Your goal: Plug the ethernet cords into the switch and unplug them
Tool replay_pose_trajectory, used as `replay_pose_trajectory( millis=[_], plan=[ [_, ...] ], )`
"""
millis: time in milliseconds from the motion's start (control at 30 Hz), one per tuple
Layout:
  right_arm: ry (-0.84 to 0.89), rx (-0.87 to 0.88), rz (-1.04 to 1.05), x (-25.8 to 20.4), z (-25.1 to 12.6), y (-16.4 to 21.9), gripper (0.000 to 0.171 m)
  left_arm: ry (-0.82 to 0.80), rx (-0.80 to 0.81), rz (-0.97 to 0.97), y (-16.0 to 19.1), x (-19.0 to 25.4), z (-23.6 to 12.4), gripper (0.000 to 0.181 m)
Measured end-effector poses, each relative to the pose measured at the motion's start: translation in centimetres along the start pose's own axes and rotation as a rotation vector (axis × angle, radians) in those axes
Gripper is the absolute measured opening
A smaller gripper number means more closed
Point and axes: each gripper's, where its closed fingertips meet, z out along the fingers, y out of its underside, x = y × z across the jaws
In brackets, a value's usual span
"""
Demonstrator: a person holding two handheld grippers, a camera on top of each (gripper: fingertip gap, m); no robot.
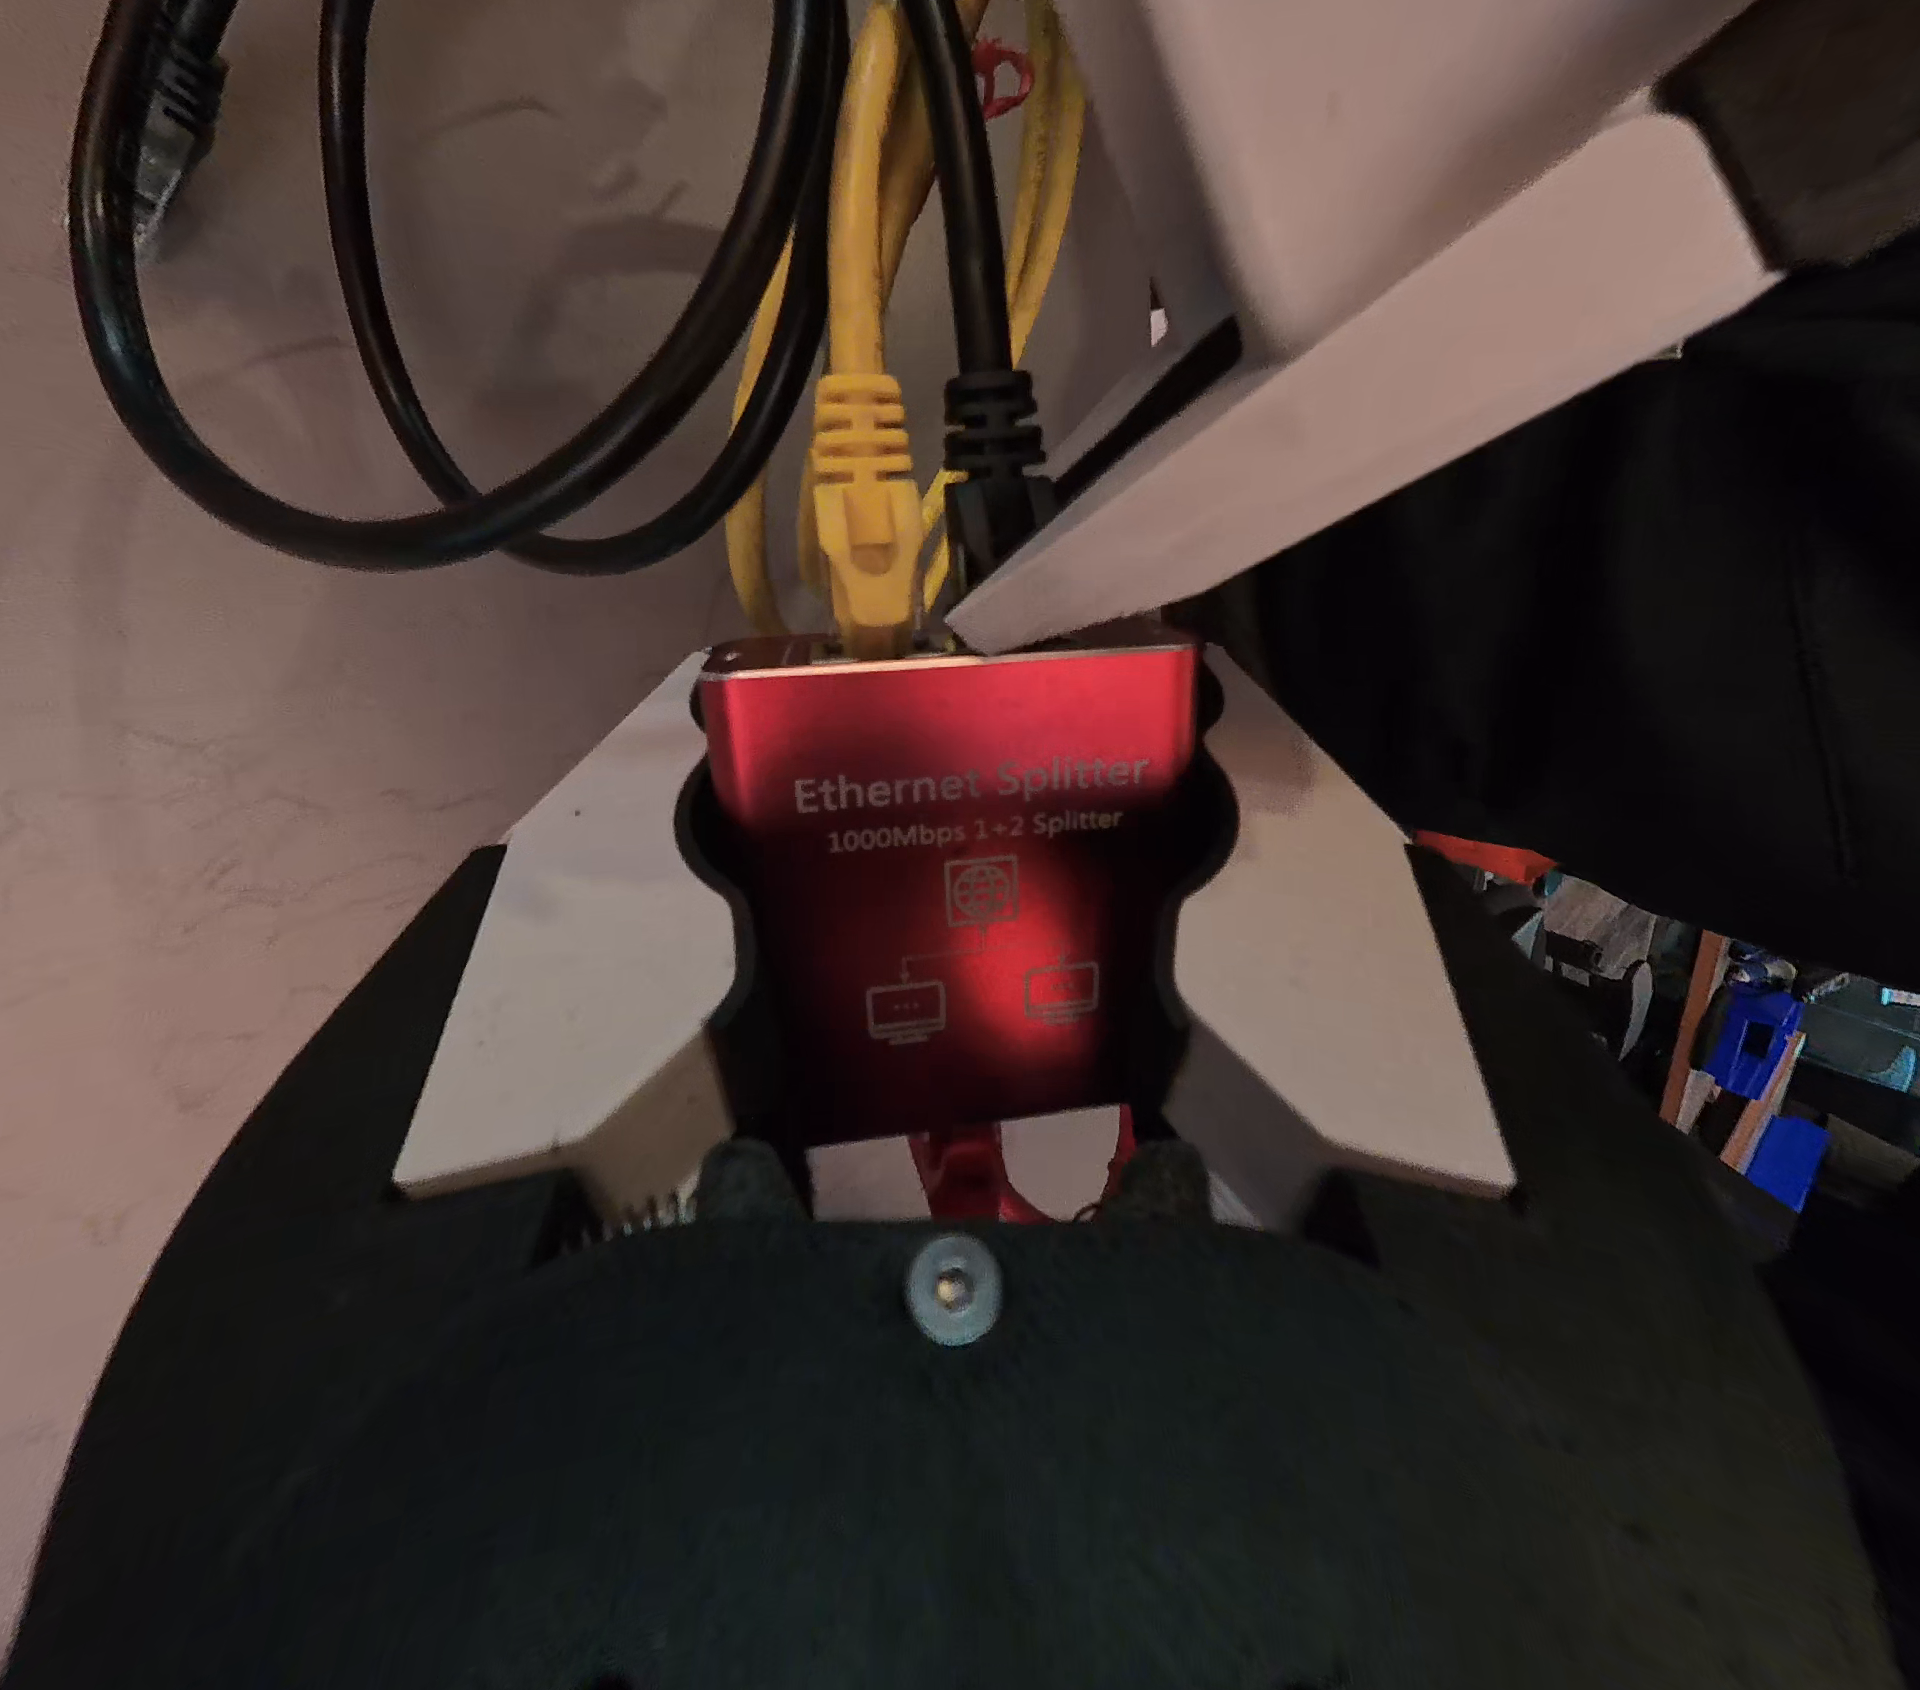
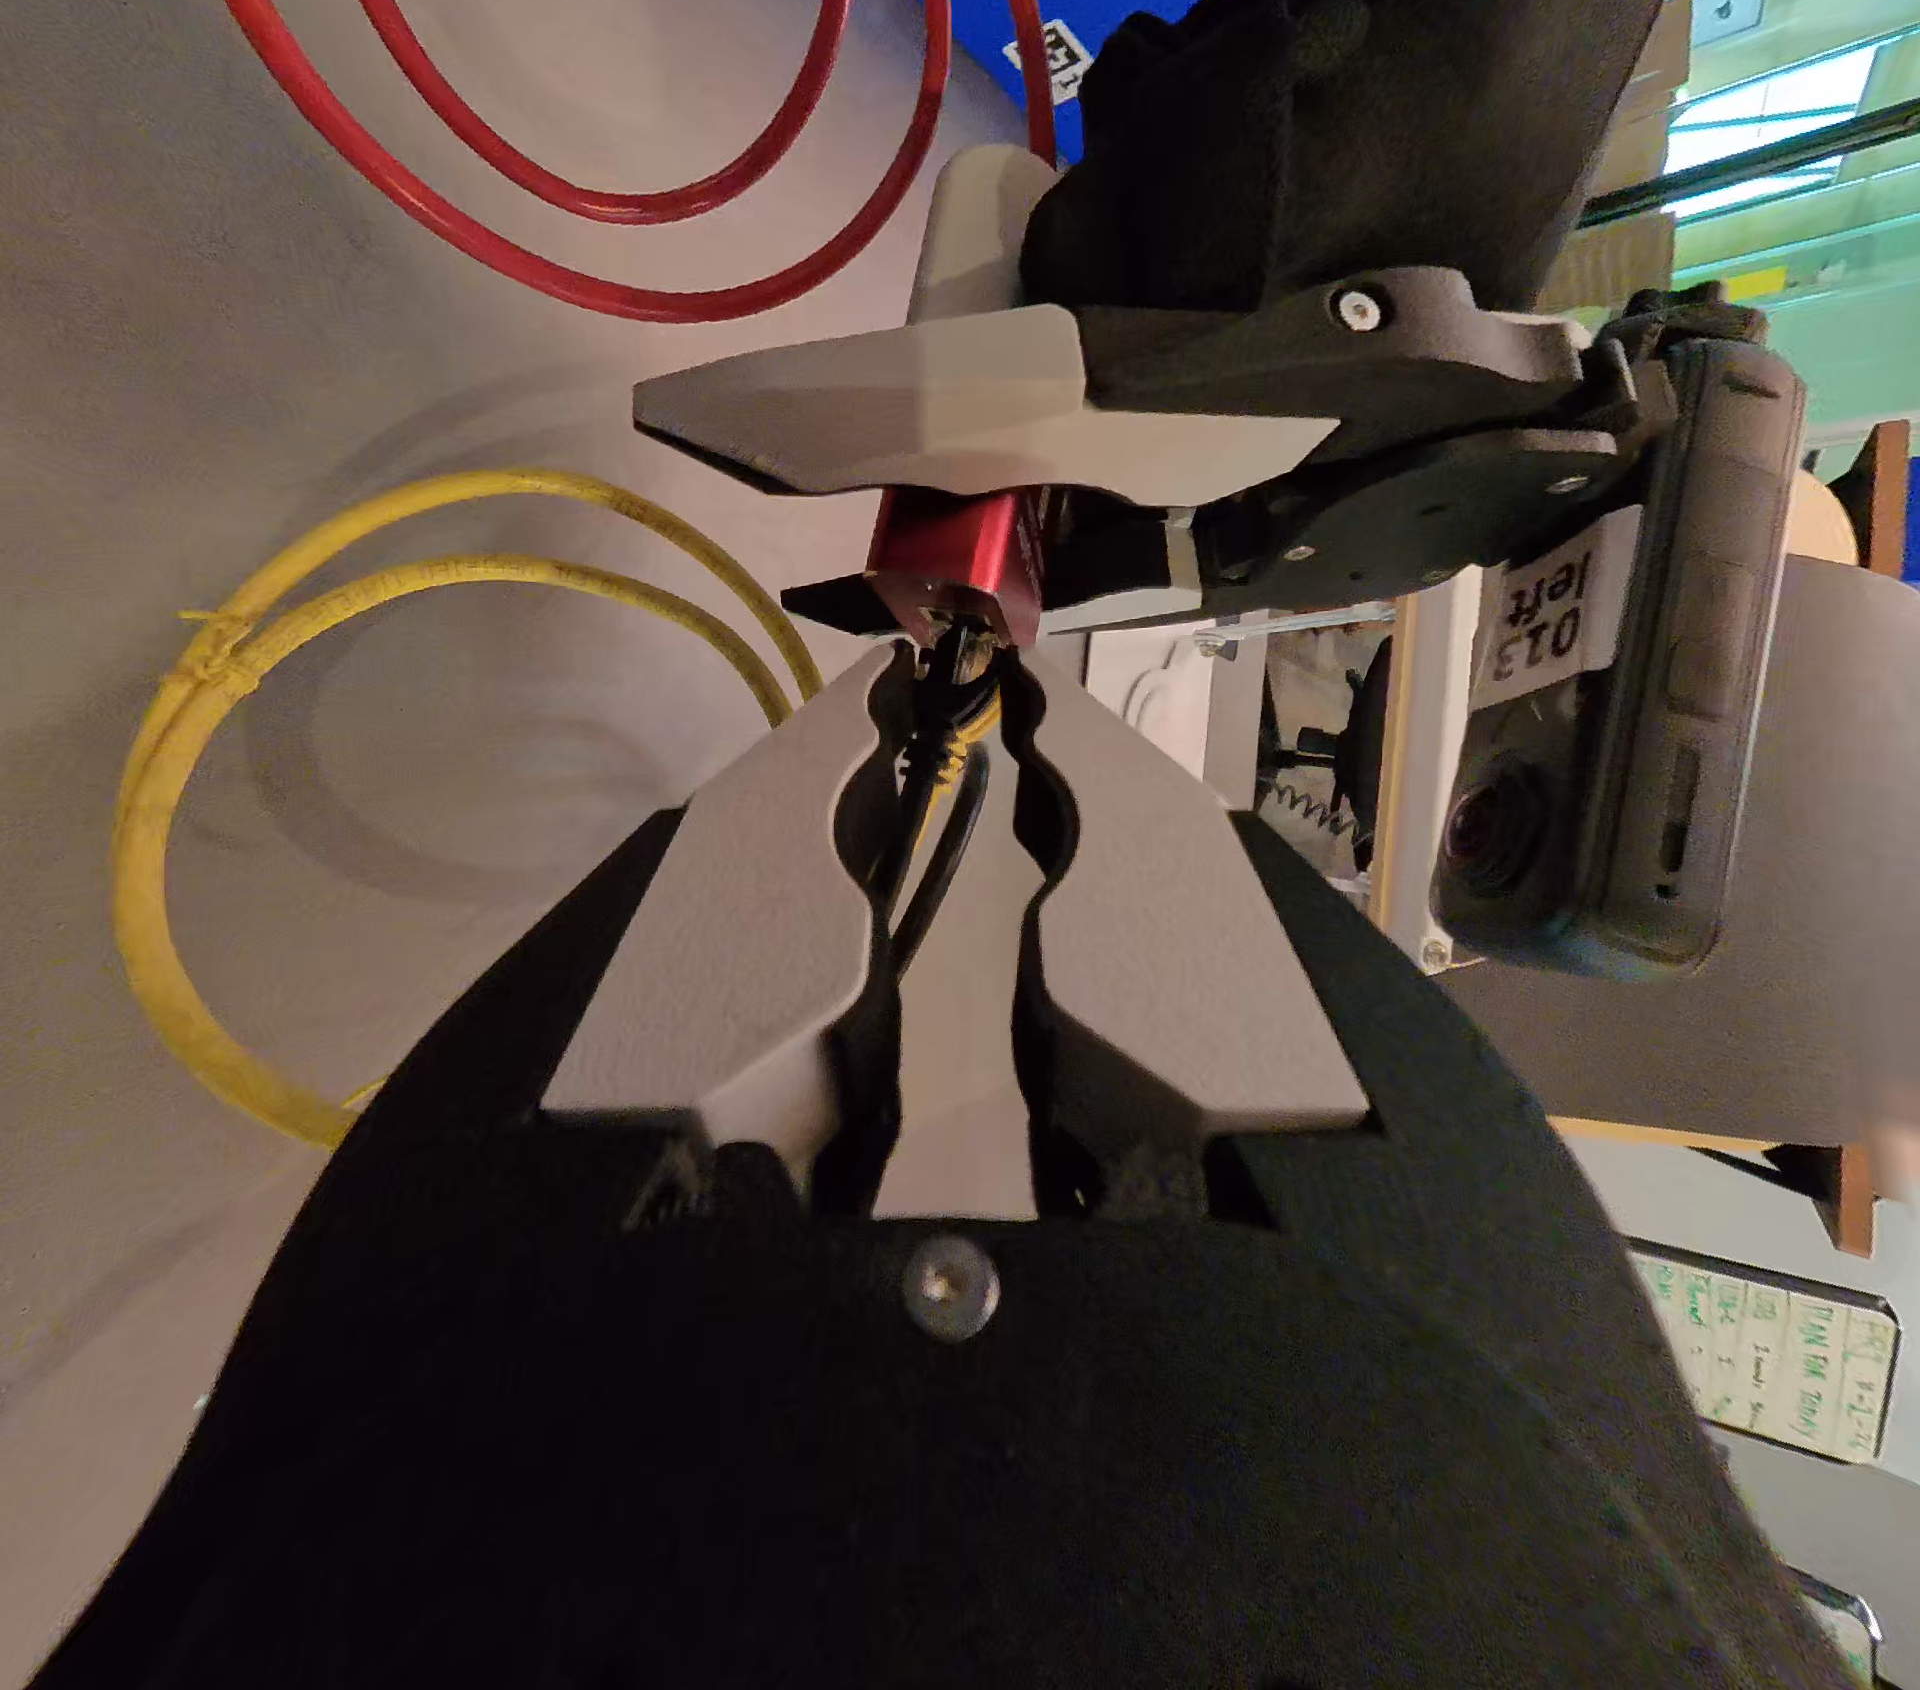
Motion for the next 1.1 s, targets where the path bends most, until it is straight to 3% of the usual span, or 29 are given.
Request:
replay_pose_trajectory(
  millis=[233,667,767,833,900,967,1000,1033,1067,1100],
  plan=[
    [-0.087,-0.055,0.009,-1.0,0.1,0.1,0.012,0.024,-0.018,-0.018,0.3,0.2,0.9,0.083],
    [-0.006,-0.182,0.003,0.3,-0.4,1.6,0.011,0.059,0.199,-0.056,-2.1,-0.2,0.0,0.083],
    [-0.011,-0.198,0.029,0.3,-0.6,2.0,0.011,0.068,0.229,-0.052,-2.6,-0.3,-0.1,0.083],
    [-0.006,-0.235,0.062,0.6,-1.4,3.4,0.011,0.011,0.175,-0.081,-0.8,-1.8,0.0,0.083],
    [-0.02,-0.201,0.12,0.8,-2.3,4.2,0.011,0.05,0.3,-0.113,-1.0,-1.9,-1.2,0.082],
    [-0.064,-0.212,0.209,0.5,-2.2,5.1,0.011,-0.016,0.255,-0.1,-0.3,-2.3,-1.3,0.082],
    [-0.07,-0.257,0.22,0.5,-1.9,6.2,0.012,-0.017,0.269,-0.096,-0.7,-2.2,-1.6,0.082],
    [-0.059,-0.265,0.22,0.7,-1.7,6.8,0.024,-0.016,0.274,-0.098,-0.9,-2.2,-1.7,0.082],
    [-0.056,-0.224,0.235,1.0,-1.8,6.3,0.041,-0.033,0.252,-0.089,-0.8,-2.3,-1.6,0.082],
    [-0.057,-0.164,0.246,1.3,-2.1,5.2,0.041,-0.032,0.244,-0.08,-0.8,-2.1,-1.5,0.082]
  ],
)
